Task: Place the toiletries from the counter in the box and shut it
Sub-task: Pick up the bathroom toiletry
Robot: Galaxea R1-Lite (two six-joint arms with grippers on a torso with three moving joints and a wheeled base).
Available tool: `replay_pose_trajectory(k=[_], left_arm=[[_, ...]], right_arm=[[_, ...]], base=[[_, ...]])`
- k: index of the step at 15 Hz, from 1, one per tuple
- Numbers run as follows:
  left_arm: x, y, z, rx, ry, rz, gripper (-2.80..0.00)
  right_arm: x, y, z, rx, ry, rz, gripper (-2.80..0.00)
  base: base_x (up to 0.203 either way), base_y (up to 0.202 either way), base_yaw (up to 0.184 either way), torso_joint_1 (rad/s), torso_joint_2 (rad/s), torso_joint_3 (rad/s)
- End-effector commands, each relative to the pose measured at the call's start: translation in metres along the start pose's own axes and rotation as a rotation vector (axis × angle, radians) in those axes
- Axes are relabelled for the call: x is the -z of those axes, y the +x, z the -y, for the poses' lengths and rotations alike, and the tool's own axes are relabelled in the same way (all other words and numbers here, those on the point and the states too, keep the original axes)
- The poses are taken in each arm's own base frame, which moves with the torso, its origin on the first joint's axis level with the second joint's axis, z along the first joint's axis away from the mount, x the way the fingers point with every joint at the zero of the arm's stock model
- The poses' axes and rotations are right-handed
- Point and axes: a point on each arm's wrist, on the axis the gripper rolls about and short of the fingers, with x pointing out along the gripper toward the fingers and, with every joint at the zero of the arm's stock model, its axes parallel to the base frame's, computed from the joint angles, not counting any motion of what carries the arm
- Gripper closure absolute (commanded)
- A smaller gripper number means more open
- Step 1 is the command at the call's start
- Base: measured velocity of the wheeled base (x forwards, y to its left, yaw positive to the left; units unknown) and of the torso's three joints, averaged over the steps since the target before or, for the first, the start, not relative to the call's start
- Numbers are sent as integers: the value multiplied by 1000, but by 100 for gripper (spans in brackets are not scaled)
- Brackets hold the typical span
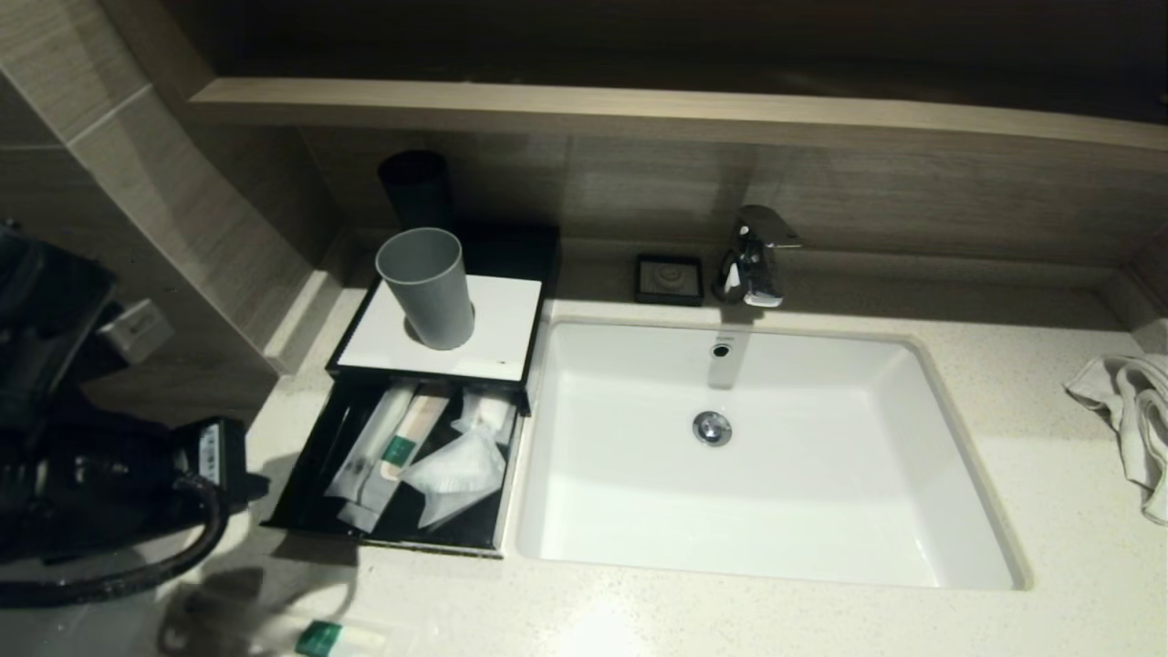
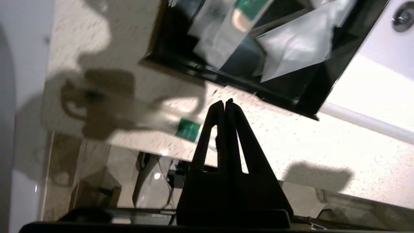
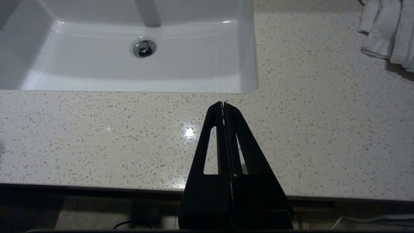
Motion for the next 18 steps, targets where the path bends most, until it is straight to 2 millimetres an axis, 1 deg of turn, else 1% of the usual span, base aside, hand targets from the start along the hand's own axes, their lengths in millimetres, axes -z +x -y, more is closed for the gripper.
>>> replay_pose_trajectory(k=[1, 4, 6, 10, 12, 13, 16, 18], left_arm=[[13, -13, -15, -35, -84, -9, 0], [34, -12, -29, -83, -93, -70, 0], [42, -10, -39, -130, -131, -79, 0], [43, -5, -60, -247, -255, -58, 0], [45, 2, -69, -309, -304, -78, 0], [49, 7, -72, -332, -312, -109, 0], [55, 22, -76, -360, -320, -183, 0], [52, 28, -74, -328, -330, -193, 0]], right_arm=[[0, 0, 0, 0, 0, 0, 0], [0, 0, 0, 0, 1, 0, 0], [0, 0, 0, 0, 0, 0, 0], [0, 0, 0, 0, 1, 0, 0], [0, 0, 0, 0, 0, 0, 0], [0, 0, 0, 0, 1, 0, 0], [0, 0, 0, 0, 0, 0, 0], [0, 0, 0, 0, 0, 0, 0]], base=[[0, 0, 0, 0, 0, 0], [0, 0, 0, 0, 0, 0], [0, 0, 0, 0, 0, 0], [0, 0, 0, 0, 0, 0], [0, 0, 0, 0, 0, 0], [0, 0, 0, 0, 0, 0], [0, 0, 0, 0, 0, 0], [0, 0, 0, 0, 0, 0]])
